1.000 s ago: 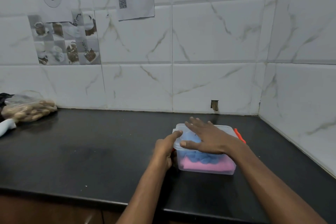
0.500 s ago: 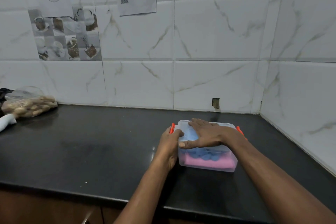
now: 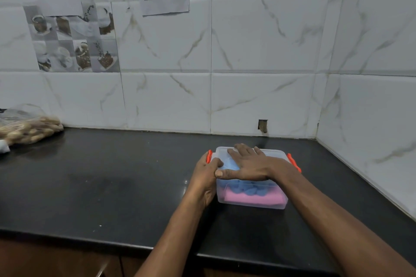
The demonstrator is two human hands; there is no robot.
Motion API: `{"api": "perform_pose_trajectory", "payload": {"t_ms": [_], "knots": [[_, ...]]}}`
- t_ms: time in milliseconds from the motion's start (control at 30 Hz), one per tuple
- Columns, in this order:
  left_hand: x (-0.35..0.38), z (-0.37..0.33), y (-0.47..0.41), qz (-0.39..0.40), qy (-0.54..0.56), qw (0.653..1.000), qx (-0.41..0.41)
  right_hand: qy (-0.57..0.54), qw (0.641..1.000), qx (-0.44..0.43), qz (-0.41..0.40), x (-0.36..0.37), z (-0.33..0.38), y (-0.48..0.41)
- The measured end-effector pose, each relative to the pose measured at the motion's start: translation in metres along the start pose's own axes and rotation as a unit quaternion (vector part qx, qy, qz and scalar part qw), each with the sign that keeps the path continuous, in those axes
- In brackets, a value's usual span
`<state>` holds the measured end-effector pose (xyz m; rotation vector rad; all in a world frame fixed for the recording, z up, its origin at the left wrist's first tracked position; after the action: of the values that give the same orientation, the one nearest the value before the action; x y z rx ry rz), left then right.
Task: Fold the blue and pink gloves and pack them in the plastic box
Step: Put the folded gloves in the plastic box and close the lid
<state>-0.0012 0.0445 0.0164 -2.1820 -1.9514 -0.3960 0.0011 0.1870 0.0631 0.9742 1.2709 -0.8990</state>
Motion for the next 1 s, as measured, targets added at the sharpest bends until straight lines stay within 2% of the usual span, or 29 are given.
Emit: {"api": "perform_pose_trajectory", "payload": {"t_ms": [233, 433, 467, 533, 633, 700, 767, 800, 900, 1000], "knots": [[0.004, -0.005, 0.002, 0.032, -0.069, 0.997, 0.001, 0.005, 1.000, -0.010, 0.003, 0.001, -0.002, 0.000], [0.003, -0.007, 0.005, 0.034, -0.105, 0.994, 0.001, -0.003, 1.000, -0.011, -0.026, 0.003, -0.002, 0.003], [0.004, -0.007, 0.005, 0.031, -0.109, 0.994, 0.004, -0.007, 0.999, -0.011, -0.051, 0.001, 0.000, 0.006], [0.005, -0.007, 0.003, 0.015, -0.107, 0.994, 0.021, -0.002, 0.987, -0.009, -0.161, -0.004, 0.004, 0.018], [0.007, -0.009, -0.001, -0.010, -0.149, 0.987, 0.067, 0.059, 0.940, 0.009, -0.335, -0.004, -0.001, 0.040], [0.005, -0.011, -0.004, -0.026, -0.186, 0.978, 0.096, 0.070, 0.925, 0.071, -0.368, 0.007, -0.018, 0.055], [0.000, -0.012, -0.009, -0.050, -0.217, 0.968, 0.114, -0.010, 0.925, 0.136, -0.356, 0.027, -0.041, 0.070], [-0.002, -0.011, -0.013, -0.061, -0.228, 0.964, 0.119, -0.068, 0.928, 0.141, -0.338, 0.037, -0.050, 0.075], [-0.003, -0.011, -0.029, -0.080, -0.253, 0.958, 0.109, -0.211, 0.929, 0.103, -0.285, 0.056, -0.059, 0.078], [-0.003, -0.012, -0.044, -0.077, -0.262, 0.957, 0.100, -0.251, 0.920, 0.111, -0.278, 0.059, -0.063, 0.062]]}}
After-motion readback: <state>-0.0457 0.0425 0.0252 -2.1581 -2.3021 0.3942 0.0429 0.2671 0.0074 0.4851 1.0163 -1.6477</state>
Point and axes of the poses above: each hand's wrist, its own y-axis away from the middle knuckle, its own x-axis out of the palm, z = x × y, the point moved 2 cm from there along -y, towards the middle knuckle, and after that the axes turned 4 degrees about -x, right-handed, at the moved point
